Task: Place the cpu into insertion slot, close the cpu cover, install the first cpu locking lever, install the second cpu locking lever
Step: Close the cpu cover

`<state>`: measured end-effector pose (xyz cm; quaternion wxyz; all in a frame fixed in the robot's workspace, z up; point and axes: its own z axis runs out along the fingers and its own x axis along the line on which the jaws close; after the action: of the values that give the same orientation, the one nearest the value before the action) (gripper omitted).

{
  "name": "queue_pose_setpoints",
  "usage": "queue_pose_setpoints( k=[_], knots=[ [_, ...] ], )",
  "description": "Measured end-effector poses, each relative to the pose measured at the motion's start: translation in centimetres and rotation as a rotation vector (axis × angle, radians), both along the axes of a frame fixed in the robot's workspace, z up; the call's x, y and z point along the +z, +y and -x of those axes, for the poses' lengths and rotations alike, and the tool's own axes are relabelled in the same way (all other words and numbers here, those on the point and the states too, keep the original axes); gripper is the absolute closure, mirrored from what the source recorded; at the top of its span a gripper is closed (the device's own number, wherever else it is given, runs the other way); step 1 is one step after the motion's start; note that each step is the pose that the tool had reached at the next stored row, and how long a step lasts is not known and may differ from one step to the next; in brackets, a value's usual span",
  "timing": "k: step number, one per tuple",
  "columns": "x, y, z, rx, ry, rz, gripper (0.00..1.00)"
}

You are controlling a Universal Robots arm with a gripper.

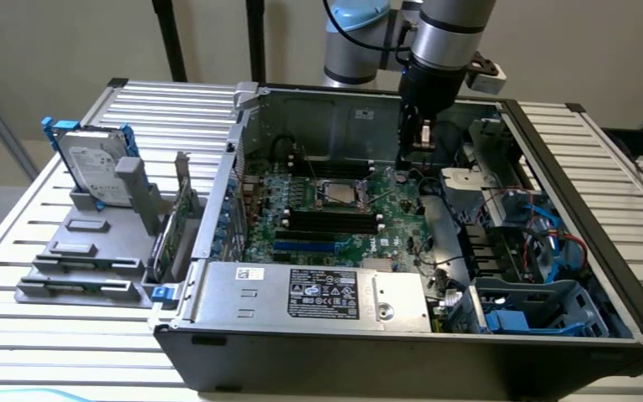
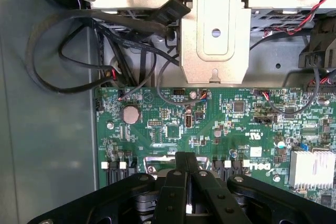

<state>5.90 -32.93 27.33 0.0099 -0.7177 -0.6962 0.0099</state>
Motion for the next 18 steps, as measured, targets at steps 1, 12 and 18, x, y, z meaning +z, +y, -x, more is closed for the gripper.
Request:
queue_pose_setpoints(
  k=[1,12,18],
  knots=[
    [-0.01,0.0,0.0,0.0,0.0,-0.0001,0.89],
    [-1.02,0.01,-1.3,0.0,0.0,0.0,0.89],
    [-2.11,0.06,-1.3,0.0,0.0,0.0,0.89]
  ],
)
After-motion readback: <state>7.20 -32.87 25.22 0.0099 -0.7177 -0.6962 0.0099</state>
